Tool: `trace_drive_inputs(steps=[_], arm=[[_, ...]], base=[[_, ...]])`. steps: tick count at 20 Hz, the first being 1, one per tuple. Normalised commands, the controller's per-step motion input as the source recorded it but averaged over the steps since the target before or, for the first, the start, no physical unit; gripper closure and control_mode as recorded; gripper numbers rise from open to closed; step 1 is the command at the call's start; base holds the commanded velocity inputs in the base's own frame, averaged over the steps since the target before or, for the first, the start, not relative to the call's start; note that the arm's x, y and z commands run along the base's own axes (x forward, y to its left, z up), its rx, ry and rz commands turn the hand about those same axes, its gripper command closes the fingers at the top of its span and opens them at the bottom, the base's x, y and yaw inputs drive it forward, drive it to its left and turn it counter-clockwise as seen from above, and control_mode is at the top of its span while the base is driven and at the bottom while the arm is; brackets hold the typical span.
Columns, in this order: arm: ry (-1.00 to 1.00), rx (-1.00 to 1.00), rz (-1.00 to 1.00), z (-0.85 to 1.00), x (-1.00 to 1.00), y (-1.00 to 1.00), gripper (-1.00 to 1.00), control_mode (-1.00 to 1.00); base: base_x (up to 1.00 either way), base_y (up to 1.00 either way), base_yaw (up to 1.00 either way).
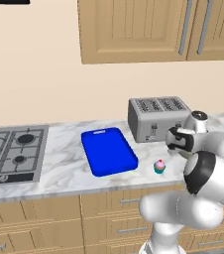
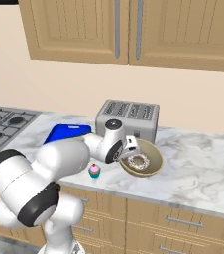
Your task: Place the bowl with donut and the cupcake onto the tray.
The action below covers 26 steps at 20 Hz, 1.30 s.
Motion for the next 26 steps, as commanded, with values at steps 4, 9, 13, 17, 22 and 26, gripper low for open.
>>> trace_drive_inputs(steps=[4,9,13,17,22,26], arm=[[0.00,-0.25,0.40,0.37,0.00,0.44,1.00,-1.00],[0.00,-0.34,0.41,0.33,0.00,0.59,1.00,-1.00],[0.00,-0.28,0.40,0.28,-0.04,0.62,1.00,-1.00],[-0.03,-0.29,0.37,0.41,-0.13,0.61,1.00,-1.00],[-0.03,-0.26,0.36,0.38,-0.14,0.62,1.00,-1.00],[0.00,-0.18,0.36,0.13,0.00,0.63,1.00,-1.00]], base=[[0.00,0.00,0.00],[0.00,0.00,0.00],[0.00,0.00,0.00],[0.00,0.00,0.00],[0.00,0.00,0.00],[0.00,0.00,0.00]])
